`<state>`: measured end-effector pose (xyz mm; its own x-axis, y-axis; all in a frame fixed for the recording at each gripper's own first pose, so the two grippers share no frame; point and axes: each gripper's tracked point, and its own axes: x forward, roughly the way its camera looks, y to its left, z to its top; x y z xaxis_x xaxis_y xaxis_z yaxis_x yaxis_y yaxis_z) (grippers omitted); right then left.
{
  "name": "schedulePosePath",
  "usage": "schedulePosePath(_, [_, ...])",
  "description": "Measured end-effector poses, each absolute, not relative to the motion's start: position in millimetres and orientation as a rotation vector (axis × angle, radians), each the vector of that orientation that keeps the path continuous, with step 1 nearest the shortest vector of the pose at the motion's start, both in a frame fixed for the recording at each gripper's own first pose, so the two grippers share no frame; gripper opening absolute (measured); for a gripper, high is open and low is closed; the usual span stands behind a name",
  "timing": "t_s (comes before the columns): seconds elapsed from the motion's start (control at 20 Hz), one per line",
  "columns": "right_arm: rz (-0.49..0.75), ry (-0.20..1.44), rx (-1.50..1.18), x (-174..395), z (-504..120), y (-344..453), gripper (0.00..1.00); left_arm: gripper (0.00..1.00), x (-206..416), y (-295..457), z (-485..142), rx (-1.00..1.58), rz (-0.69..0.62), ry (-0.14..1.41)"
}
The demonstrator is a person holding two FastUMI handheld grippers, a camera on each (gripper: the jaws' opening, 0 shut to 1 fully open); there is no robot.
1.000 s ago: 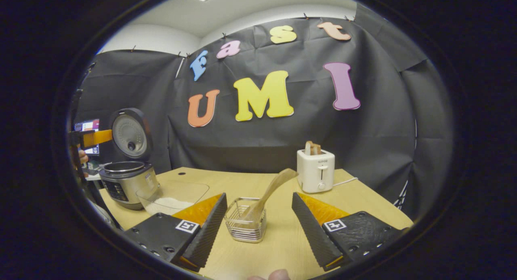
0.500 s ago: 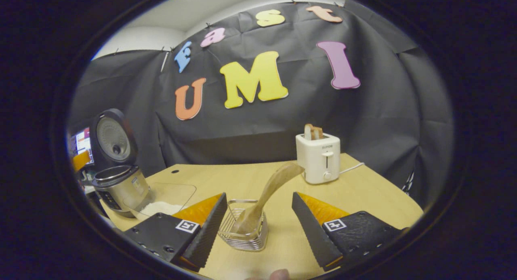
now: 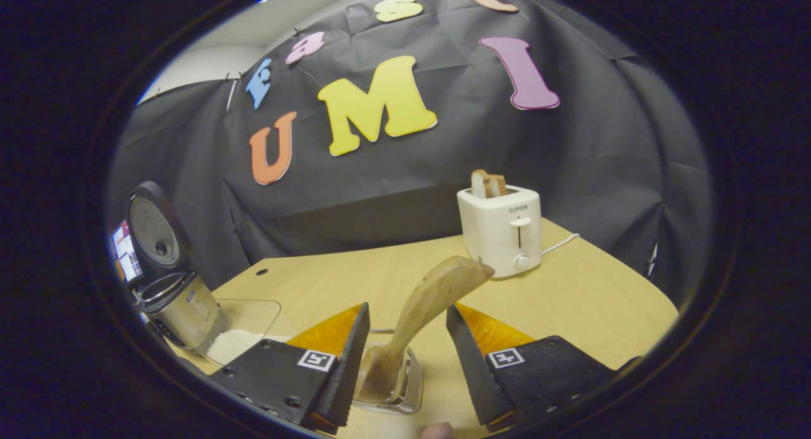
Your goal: Close the left gripper, press the button to open the rice cooker; take a wooden spoon from the chopstick holder with the right hand, scoop a spoonful of rice and pour it into the rice cooker, then put the wooden spoon back into the chopstick holder.
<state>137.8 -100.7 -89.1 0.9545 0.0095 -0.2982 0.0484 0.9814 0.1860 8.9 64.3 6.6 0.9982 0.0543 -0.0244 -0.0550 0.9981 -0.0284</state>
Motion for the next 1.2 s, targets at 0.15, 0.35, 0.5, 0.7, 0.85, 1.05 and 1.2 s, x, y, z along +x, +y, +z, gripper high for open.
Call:
schedulePosePath(0.15, [-0.018, 0.313, 0.19, 143, -92, -100, 0.53, 0.99, 9, 73, 8, -0.032, 0.073, 0.016])
schedulePosePath(0.35, [-0.033, 0.316, 0.209, 143, -90, -101, 0.3, 0.99, 6, 91, 2, -0.043, 0.104, 0.028])
schedulePosePath(0.5, [-0.03, 0.321, 0.232, 141, -84, -95, 0.08, 0.99, 4, 104, -3, -0.031, 0.139, 0.048])
schedulePosePath(0.7, [-0.019, 0.311, 0.209, 135, -78, -87, 0.0, 0.99, 0, 105, 1, -0.031, 0.128, 0.037])
schedulePosePath(0.85, [-0.025, 0.257, 0.179, 131, -57, -86, 0.0, 0.99, -2, 108, 2, -0.022, 0.127, 0.036])
schedulePosePath(1.05, [-0.036, 0.201, 0.146, 126, -27, -82, 0.0, 0.99, -7, 107, 1, -0.027, 0.113, 0.052])
schedulePosePath(1.2, [-0.033, 0.154, 0.107, 121, 1, -72, 0.0, 0.99, -8, 106, 0, -0.003, 0.1, 0.061])
